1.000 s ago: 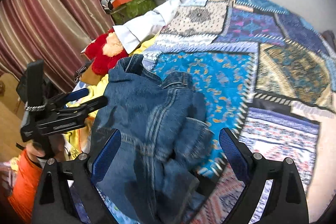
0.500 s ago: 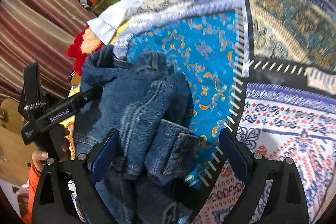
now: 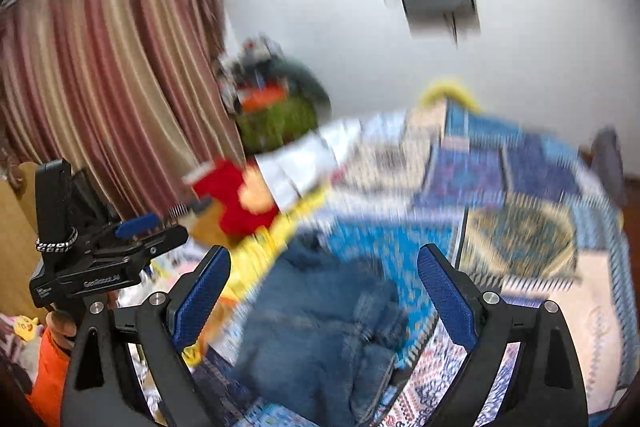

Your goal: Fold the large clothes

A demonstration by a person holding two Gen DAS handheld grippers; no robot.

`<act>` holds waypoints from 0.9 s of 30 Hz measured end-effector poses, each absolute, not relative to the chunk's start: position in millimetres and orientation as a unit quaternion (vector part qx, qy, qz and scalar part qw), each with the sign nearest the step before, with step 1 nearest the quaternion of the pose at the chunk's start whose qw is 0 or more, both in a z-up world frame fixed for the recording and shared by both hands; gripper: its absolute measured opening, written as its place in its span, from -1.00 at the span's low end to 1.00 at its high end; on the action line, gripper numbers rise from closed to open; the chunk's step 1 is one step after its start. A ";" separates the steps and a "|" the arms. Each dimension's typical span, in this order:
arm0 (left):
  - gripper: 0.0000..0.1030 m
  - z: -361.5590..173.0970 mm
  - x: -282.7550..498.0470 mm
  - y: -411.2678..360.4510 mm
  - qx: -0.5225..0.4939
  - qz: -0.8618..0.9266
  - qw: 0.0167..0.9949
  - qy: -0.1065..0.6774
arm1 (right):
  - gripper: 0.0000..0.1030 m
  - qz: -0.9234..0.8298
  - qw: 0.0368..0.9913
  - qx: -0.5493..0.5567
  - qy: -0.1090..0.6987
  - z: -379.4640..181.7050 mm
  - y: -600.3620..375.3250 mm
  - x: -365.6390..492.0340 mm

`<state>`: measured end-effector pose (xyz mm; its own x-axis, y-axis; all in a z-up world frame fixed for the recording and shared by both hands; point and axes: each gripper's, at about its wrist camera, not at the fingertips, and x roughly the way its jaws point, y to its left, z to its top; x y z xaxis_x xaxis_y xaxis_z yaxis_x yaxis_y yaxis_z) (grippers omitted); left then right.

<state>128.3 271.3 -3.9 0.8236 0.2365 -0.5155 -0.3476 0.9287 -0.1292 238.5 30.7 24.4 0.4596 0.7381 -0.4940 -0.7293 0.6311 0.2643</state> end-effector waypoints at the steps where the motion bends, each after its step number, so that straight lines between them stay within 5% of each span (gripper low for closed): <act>1: 0.82 6.8 118.8 266.0 -0.108 0.152 0.953 0.240 | 0.82 0.433 0.860 0.011 0.270 37.7 23.5 224.4; 11: 0.82 54.9 13.3 191.1 -0.067 0.184 0.974 0.114 | 0.82 0.430 0.891 0.024 0.146 84.5 -23.2 113.7; 27: 0.95 29.1 -20.7 157.8 -0.044 0.215 0.970 0.103 | 1.00 0.383 0.909 -0.010 0.164 59.8 -34.2 68.9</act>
